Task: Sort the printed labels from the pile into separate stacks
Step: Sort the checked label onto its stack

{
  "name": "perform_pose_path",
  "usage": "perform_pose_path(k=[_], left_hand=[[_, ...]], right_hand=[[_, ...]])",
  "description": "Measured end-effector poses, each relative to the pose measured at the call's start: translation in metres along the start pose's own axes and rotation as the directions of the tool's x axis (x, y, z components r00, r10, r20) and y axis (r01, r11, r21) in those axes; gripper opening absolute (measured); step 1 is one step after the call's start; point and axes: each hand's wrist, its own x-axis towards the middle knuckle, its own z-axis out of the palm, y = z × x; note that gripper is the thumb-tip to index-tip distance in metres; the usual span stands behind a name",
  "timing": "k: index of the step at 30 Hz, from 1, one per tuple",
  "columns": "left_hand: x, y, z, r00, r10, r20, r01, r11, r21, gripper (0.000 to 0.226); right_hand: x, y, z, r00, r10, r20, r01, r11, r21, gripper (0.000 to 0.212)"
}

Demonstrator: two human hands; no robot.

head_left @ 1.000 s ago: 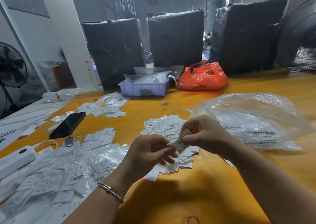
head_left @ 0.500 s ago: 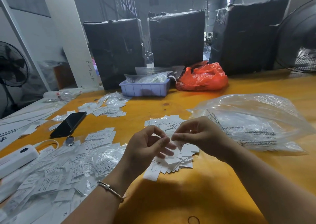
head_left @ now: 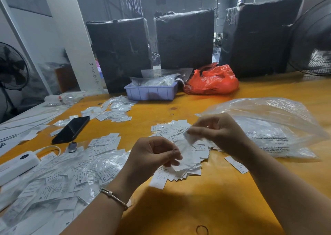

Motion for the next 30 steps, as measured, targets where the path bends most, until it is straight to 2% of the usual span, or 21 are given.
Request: perform_pose_path(k=[3,5,7,10,12,19,25,30], left_hand=[[0.0,0.002,-0.001,1.0,0.02,-0.013,-0.02,1.0,-0.007,0.022],[0.0,0.001,-0.001,1.0,0.022,-0.01,-0.022,1.0,-0.005,0.021],[-0.001,0.001,-0.001,1.0,0.023,-0.002,-0.023,1.0,-0.002,0.017],[-0.001,0.001,-0.001,1.0,0.025,0.0,-0.025,1.0,-0.001,0.019],[0.0,0.001,0.0,1.0,0.027,0.001,-0.027,1.0,-0.002,0.02],[-0.001,0.003,0.0,0.999,0.026,0.02,-0.026,1.0,-0.014,0.019],[-0.001,0.004,-0.001,0.999,0.014,0.031,-0.013,0.999,-0.033,0.023],[-0.002,0.004,-0.001,0.999,0.011,0.035,-0.01,0.999,-0.035,0.023]], right_hand=[[0.001,-0.006,0.0,0.977,-0.053,-0.207,0.074,0.993,0.094,0.036],[-0.001,-0.011,0.001,0.966,-0.11,-0.234,0.142,0.982,0.124,0.046],[-0.004,-0.015,0.005,0.957,-0.181,-0.228,0.198,0.978,0.058,0.041],[-0.006,-0.018,0.011,0.934,-0.31,-0.175,0.281,0.944,-0.175,0.021],[-0.006,-0.017,0.013,0.928,-0.352,-0.125,0.315,0.916,-0.249,0.016],[-0.005,-0.013,0.008,0.937,-0.34,-0.08,0.307,0.911,-0.275,0.017],[-0.004,-0.015,0.0,0.972,-0.228,-0.059,0.218,0.967,-0.134,0.017],[-0.003,-0.015,-0.001,0.979,-0.199,-0.048,0.193,0.974,-0.119,0.026]])
